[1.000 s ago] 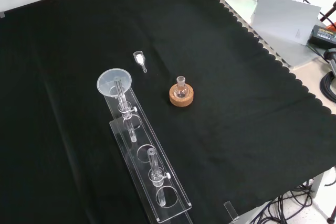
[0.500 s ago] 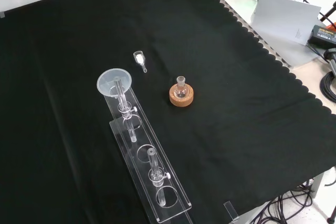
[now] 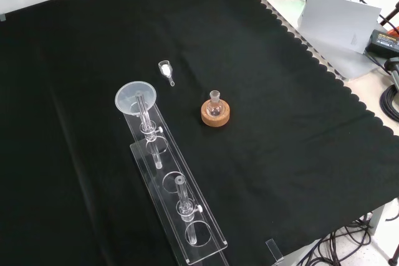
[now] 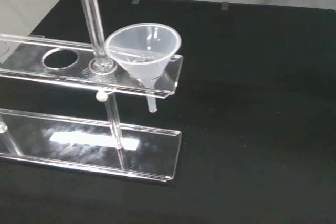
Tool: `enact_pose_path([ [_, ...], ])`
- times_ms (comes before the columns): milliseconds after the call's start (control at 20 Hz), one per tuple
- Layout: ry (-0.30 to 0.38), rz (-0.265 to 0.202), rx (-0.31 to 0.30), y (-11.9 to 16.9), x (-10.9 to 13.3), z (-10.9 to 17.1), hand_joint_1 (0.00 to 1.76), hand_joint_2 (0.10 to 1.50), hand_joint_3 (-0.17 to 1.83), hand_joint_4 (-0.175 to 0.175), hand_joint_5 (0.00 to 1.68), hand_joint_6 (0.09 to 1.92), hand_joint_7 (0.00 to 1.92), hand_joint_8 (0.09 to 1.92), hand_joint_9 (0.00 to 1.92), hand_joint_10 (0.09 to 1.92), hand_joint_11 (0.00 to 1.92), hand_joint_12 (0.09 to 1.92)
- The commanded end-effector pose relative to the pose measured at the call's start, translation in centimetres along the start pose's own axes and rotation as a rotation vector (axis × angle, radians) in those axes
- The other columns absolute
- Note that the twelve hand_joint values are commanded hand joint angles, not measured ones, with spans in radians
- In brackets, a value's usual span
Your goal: Pick up the funnel from the transparent funnel stand.
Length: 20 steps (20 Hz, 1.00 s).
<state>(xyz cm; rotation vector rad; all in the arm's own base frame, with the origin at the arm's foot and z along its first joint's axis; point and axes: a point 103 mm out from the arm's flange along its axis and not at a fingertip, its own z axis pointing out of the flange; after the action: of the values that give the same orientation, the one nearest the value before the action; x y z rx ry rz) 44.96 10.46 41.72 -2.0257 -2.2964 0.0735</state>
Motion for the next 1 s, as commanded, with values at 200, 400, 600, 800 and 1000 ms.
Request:
enact_pose_path([
  [200,0.036,-0.047,0.021,2.5,4.3,2.1,0.28,0.74,0.00,0.010,0.00,0.09,0.00,0.09,0.00,0.09,0.00,0.50],
  [400,0.043,-0.049,0.033,3.2,5.6,3.2,0.29,0.74,0.00,0.007,0.00,0.09,0.00,0.09,0.00,0.09,0.00,0.58],
  [600,0.036,-0.053,0.037,3.5,6.1,3.8,0.29,0.74,0.00,0.005,0.00,0.09,0.00,0.09,0.00,0.09,0.00,0.59],
  [800,0.059,-0.013,0.071,3.6,6.0,5.2,0.30,0.75,0.01,0.002,0.00,0.09,0.00,0.09,0.00,0.09,0.00,0.63],
  [1000,0.070,0.016,0.113,4.4,5.6,7.0,0.31,0.75,0.01,0.001,0.00,0.09,0.00,0.09,0.00,0.09,0.00,0.65],
])
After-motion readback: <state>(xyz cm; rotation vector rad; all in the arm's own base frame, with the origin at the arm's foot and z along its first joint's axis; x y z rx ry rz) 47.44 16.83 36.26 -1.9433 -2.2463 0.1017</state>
